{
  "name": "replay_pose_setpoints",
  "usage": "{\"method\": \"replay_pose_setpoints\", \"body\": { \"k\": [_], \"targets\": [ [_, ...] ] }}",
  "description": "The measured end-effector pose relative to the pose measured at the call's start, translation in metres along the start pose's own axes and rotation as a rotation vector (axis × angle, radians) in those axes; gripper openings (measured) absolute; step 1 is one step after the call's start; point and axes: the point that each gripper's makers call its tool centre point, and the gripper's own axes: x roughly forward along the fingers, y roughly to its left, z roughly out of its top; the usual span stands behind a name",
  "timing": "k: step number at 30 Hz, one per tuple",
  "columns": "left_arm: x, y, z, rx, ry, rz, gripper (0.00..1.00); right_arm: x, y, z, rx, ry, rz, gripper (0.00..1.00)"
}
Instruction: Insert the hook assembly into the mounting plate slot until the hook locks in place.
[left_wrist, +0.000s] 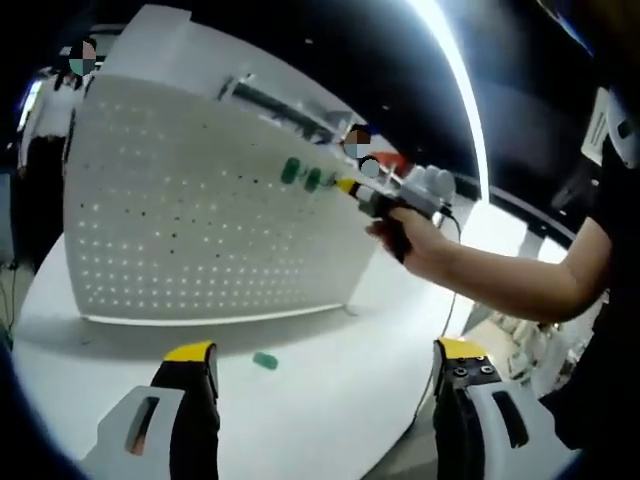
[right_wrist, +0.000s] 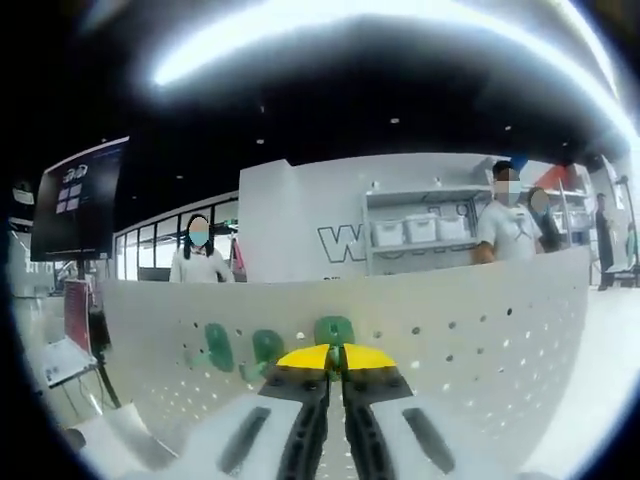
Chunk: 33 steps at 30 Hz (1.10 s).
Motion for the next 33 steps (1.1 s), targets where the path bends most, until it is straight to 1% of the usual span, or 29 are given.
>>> {"method": "replay_pose_setpoints", "body": {
  "k": [11, 20, 24, 28, 33],
  "targets": [
    [-0.0025, 0.0056, -0.0028, -0.007, 0.005, 0.011, 0.89, 0.0015, -0.0007, -0.0004, -0.008, -0.026, -0.008, 0.01],
    [-0.004, 0.0057, -0.0028, -0.008, 0.006, 0.013, 0.88, 0.0014, -0.0003, -0.001, -0.004, -0.035, -0.01, 0.01],
    [-0.0049, 0.0066, -0.0027, -0.009, 0.006, 0.015, 0.88, 0.0016, -0.003, -0.005, 0.002, -0.028, -0.014, 0.01],
    [-0.0055, 0.0074, -0.003, -0.011, 0.007, 0.018, 0.88, 0.0023, -0.0015, -0.0035, 0.005, -0.034, -0.006, 0.01],
    [-0.005, 0.0064, -0.0048, -0.013, 0.013, 0.015, 0.88, 0.0032, -0.0016, -0.0069, 0.006, -0.025, -0.008, 0.01]
  ]
}}
